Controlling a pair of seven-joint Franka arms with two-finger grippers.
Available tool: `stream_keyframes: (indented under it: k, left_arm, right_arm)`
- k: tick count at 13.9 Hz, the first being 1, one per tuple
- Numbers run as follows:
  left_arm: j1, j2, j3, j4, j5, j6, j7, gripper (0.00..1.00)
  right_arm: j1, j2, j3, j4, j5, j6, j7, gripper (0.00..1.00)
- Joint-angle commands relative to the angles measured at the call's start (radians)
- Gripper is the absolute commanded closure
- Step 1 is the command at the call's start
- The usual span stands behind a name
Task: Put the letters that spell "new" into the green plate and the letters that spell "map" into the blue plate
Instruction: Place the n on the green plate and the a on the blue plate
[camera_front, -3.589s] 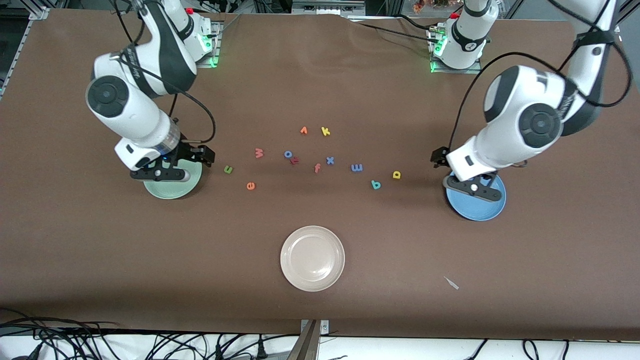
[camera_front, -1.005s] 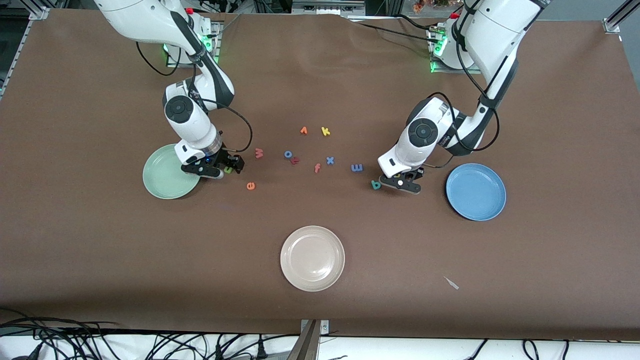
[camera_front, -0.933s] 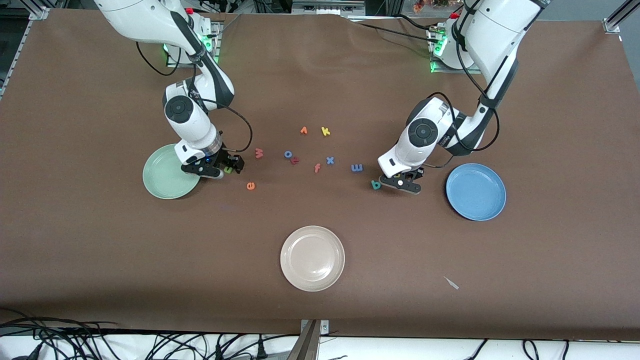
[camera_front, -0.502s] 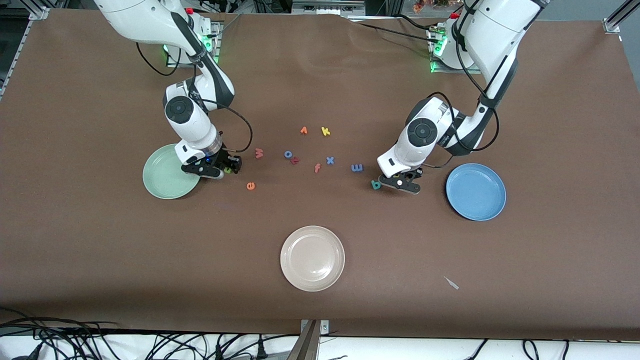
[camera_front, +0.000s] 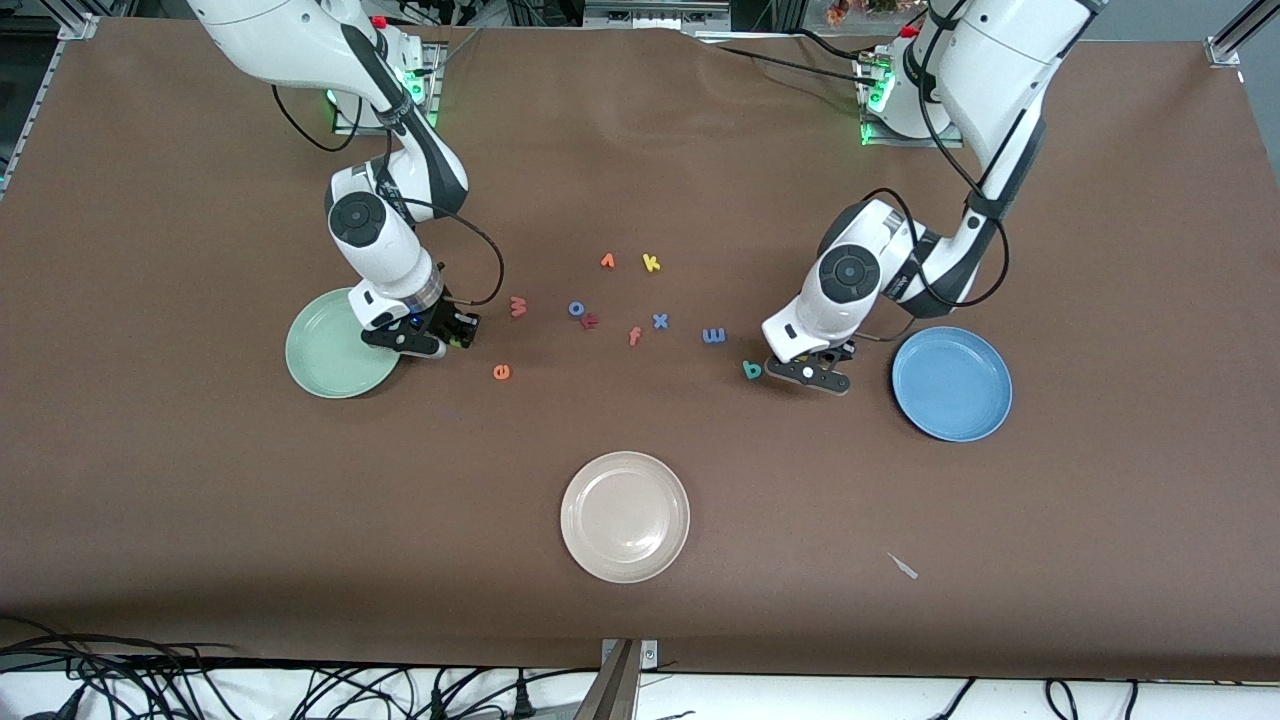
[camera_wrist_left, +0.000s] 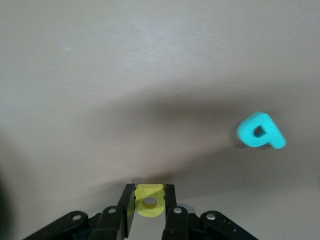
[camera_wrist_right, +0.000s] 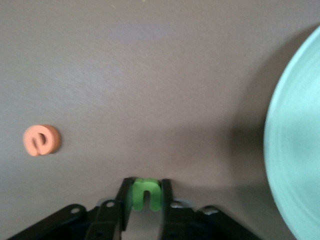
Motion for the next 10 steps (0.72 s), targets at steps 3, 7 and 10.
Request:
stream_keyframes:
  k: [3, 7, 10]
  left_arm:
    - [0.074, -0.003, -0.006, 0.163, 0.028, -0.267, 0.182, 0.82]
    - [0.22, -0.003, -0.005, 0.168, 0.034, -0.274, 0.439, 0.84]
    - [0.298, 0.012, -0.002, 0.168, 0.046, -0.269, 0.548, 0.81]
  right_arm:
    - [0.001, -0.04, -0.003, -0.004, -0.005, -0.028, -0.011, 0.83]
    - [0.001, -0.157, -0.083, 0.014, -0.006, -0.22, -0.167, 0.83]
    - [0.001, -0.203, -0.148, 0.011, -0.006, -0.294, -0.312, 0.83]
